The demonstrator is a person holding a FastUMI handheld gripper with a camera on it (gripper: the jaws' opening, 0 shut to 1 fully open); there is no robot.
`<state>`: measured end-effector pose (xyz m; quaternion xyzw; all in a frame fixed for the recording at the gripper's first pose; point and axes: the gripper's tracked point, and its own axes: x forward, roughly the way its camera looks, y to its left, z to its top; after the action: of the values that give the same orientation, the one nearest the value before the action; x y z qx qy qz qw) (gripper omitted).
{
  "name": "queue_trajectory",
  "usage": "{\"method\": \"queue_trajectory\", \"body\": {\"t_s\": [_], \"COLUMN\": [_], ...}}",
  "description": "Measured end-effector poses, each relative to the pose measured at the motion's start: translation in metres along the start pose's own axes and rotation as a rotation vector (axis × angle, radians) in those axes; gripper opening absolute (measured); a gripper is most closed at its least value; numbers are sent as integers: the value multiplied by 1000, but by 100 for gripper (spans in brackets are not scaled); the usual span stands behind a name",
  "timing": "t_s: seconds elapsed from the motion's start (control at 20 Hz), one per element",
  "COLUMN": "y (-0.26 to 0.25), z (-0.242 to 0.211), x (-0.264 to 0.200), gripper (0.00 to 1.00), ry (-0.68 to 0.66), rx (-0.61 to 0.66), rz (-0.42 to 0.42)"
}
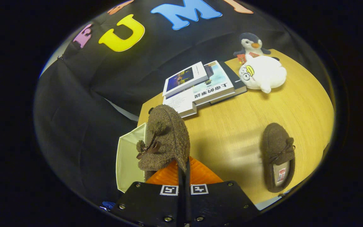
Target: Open the storage box then place both shoes into the box .Put the left shoe in first, then the right shoe, with the right side of both shoes facing outward in a uniform manner.
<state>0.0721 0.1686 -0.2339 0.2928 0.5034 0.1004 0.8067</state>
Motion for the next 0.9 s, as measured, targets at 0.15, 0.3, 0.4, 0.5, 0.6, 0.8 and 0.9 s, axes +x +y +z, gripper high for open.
{"method": "queue_trajectory", "body": {"t_s": [0.15, 0.3, 0.4, 0.5, 0.6, 0.8, 0.9], "y": [32, 61, 79, 94, 105, 125, 130], "z": [0, -1, -4, -9, -16, -33, -43], "x": [7, 16, 23, 31, 42, 67, 81], "gripper": [0, 0, 0, 0, 0, 0, 0], "ry": [-1, -1, 6, 13, 25, 56, 69], "rx": [-13, -28, -34, -35, -39, -49, -54], "rz": [33, 60, 77, 88, 92, 91, 80]}}
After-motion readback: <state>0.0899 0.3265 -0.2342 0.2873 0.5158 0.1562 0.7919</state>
